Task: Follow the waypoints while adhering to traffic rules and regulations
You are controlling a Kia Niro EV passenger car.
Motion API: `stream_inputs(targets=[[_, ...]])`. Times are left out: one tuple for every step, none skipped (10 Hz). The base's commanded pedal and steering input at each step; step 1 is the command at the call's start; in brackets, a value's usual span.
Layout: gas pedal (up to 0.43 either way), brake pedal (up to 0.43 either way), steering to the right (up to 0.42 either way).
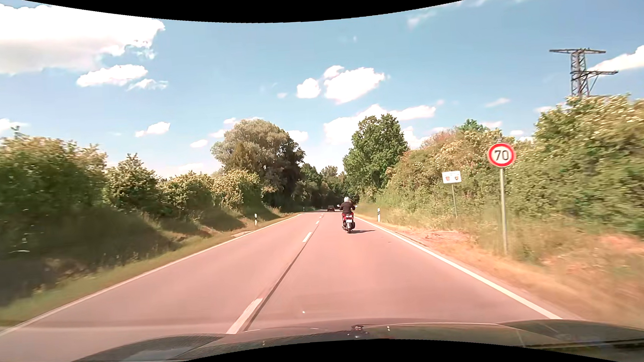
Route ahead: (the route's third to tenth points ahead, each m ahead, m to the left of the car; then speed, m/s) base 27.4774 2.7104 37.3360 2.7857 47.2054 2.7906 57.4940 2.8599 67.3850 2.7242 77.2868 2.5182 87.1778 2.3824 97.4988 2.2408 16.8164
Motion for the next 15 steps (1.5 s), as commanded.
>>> stream_inputs(targets=[[0.067, 0.012, -0.001], [0.067, 0.012, -0.001], [0.067, 0.012, -0.003], [0.067, 0.006, -0.005], [0.067, 0.012, -0.005], [0.067, 0.012, -0.006], [0.067, 0.012, -0.006], [0.067, 0.012, -0.006], [0.067, 0.012, -0.006], [0.067, 0.012, -0.006], [0.067, 0.012, -0.006], [0.067, 0.012, -0.006], [0.067, 0.012, -0.006], [0.067, 0.006, -0.006], [0.067, 0.012, -0.005]])
